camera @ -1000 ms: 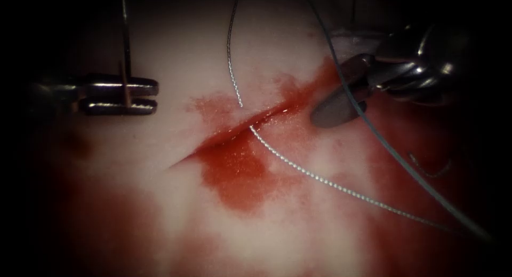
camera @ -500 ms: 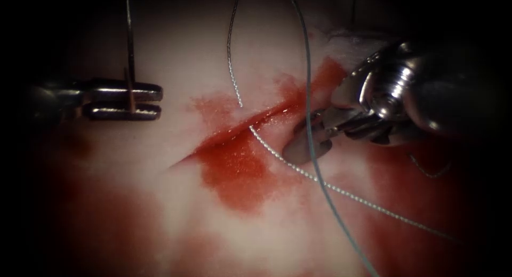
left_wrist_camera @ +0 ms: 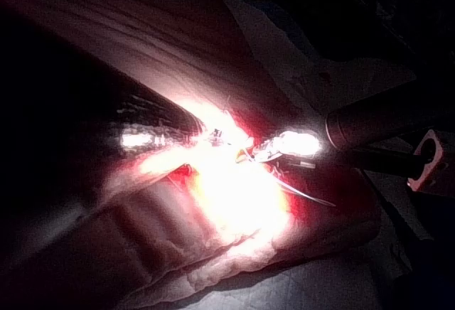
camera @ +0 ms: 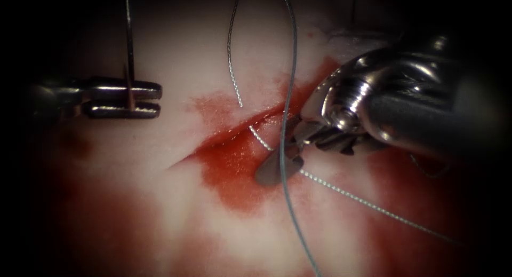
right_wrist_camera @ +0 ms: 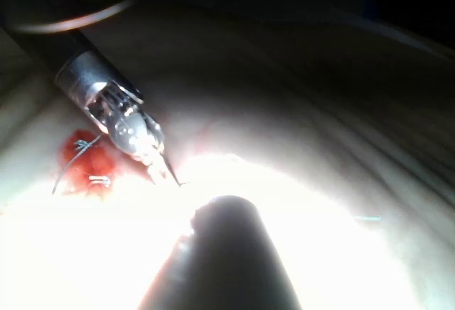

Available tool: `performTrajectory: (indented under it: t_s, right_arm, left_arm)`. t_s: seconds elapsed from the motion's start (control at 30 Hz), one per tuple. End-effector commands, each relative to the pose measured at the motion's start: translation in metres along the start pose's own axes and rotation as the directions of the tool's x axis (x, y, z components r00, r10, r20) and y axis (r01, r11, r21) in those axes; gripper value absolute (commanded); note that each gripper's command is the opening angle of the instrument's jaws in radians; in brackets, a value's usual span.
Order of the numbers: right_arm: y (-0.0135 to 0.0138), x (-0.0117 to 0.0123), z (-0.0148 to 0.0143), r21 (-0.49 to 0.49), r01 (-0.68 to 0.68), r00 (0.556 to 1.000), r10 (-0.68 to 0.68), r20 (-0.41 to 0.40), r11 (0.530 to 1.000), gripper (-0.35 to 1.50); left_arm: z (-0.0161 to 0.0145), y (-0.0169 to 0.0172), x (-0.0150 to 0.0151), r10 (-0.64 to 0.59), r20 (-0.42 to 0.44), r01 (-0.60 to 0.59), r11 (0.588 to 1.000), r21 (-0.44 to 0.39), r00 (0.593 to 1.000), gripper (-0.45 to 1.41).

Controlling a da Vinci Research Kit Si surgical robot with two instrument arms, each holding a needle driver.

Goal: Wound Closure

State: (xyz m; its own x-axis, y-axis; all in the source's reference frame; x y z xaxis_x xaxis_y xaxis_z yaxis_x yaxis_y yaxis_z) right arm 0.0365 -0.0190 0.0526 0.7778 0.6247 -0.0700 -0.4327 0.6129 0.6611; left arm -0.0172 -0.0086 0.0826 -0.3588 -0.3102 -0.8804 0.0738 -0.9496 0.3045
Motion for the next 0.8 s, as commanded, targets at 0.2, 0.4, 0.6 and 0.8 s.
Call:
performTrajectory:
  t_s: [0.2,0.4,0.6,0.8]
  right_arm:
    - [0.0003,0.0025,0.0007,-0.018,-0.006,1.000,0.005,-0.015,1.000,0.37]
    - [0.0007,0.0023,0.0010,0.011,0.011,1.000,-0.011,0.003,1.000,-0.35]
    - [0.0007,0.0010,-0.0014,0.036,0.003,0.998,-0.005,0.068,0.999,-0.35]
    - [0.0009,-0.0050,-0.0040,-0.005,-0.028,0.977,0.028,0.211,1.000,-0.35]
  left_arm:
    - [0.0005,-0.0010,0.0001,0.003,-0.005,-0.003,1.000,0.001,1.000,-0.45]
    - [0.0005,-0.0010,0.0001,-0.001,-0.007,0.001,1.000,-0.001,1.000,-0.45]
    - [0.0004,-0.0010,0.0000,0.000,-0.007,0.000,1.000,-0.001,1.000,-0.45]
    - [0.0003,-0.0010,0.0000,0.000,-0.006,0.000,1.000,-0.001,1.000,-0.45]
